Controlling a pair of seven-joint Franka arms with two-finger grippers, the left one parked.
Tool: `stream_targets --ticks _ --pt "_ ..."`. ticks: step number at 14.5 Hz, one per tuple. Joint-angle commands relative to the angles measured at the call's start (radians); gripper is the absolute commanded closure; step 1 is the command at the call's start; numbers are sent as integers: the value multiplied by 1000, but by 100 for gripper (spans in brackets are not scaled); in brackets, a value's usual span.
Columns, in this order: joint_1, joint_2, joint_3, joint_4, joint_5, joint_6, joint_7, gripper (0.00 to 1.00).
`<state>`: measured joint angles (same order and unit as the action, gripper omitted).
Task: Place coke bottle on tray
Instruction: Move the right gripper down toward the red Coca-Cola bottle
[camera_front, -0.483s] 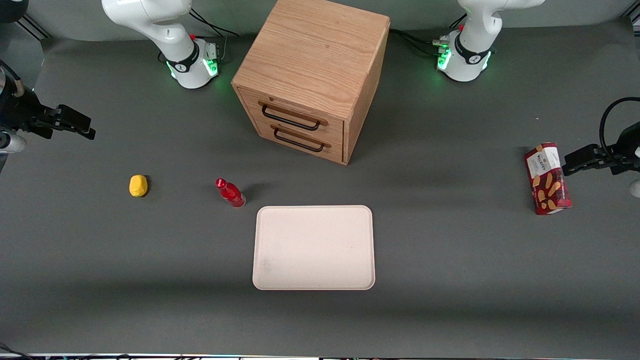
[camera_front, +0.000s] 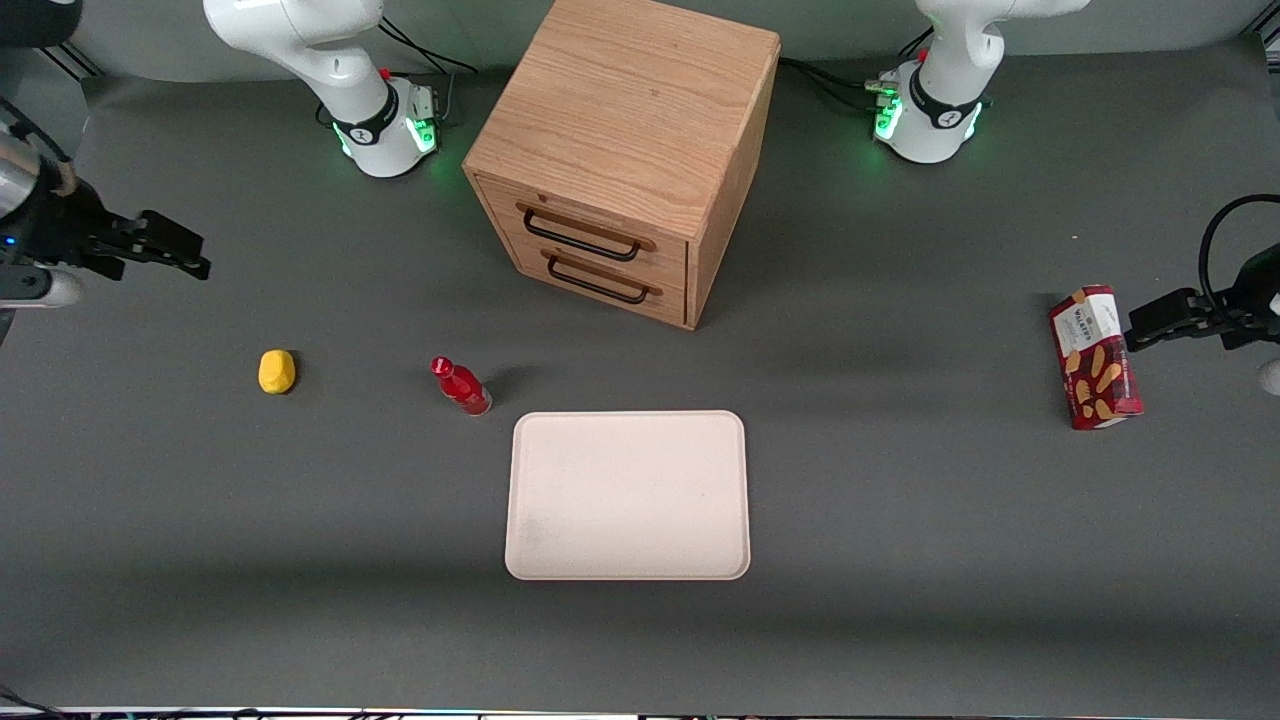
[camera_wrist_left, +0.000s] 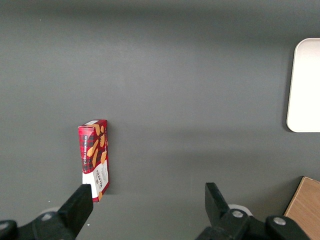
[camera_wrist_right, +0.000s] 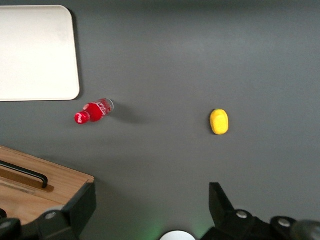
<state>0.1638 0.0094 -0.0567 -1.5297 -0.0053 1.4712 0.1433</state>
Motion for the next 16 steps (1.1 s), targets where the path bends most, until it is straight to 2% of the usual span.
stream_targets --ticks 1,7,9,13,16 --pt "3 64 105 26 4 52 143 0" --pt "5 230 242 19 7 187 271 0" --pt "6 279 245 -7 4 247 271 0" --pt "10 279 245 -194 1 444 271 0" --pt "23 267 245 -302 -4 534 271 0"
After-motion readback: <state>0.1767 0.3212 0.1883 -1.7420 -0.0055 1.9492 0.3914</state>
